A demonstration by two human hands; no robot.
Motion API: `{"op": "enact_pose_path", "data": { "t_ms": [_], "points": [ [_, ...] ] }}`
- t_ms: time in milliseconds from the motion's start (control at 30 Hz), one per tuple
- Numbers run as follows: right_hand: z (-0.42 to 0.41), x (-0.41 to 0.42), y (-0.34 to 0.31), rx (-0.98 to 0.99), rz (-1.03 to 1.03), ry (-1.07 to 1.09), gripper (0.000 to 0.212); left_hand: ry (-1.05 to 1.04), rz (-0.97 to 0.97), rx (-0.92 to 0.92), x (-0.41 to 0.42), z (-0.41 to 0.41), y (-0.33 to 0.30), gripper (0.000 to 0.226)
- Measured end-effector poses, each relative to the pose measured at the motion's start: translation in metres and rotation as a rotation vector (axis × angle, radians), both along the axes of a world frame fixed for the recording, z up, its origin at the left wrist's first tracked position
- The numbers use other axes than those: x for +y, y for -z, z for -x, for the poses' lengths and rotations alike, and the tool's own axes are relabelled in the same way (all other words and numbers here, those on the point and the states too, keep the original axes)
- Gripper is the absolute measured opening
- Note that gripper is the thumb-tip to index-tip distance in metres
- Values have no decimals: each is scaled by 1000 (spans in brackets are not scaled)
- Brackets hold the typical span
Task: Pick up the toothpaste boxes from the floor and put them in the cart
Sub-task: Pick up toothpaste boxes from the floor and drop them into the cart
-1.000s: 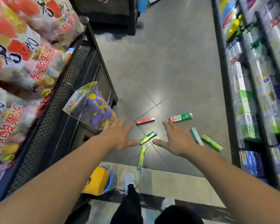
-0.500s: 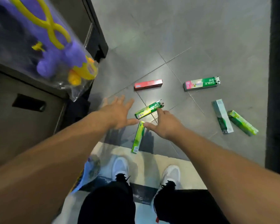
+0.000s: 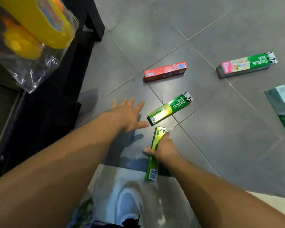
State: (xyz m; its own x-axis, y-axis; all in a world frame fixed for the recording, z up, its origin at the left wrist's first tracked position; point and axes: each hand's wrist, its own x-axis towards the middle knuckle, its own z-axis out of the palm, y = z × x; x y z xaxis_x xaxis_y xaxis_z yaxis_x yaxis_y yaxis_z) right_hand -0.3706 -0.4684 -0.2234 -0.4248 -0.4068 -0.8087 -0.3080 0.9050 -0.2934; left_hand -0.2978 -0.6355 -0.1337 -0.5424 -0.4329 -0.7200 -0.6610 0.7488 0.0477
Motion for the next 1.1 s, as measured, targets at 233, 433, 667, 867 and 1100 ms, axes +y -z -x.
{"op": "enact_pose_path", "data": {
  "t_ms": [233,433,667,867,1100],
  "points": [
    [46,-7,13,134,88,75,76,46,-19,17,-9,36,49,92],
    [102,-6,15,237,62,172,64,81,-4,169,0,90,92,99],
    [120,-10,22,265,48,152,62,52,95,244,22,122,125,78],
    [146,-6,-14,208,98,213,53,-294,-146,238,9,114,108,67],
    [168,16,-180,181,232,228,51,-634,-365,318,31,92,-52,65]
  ]
}}
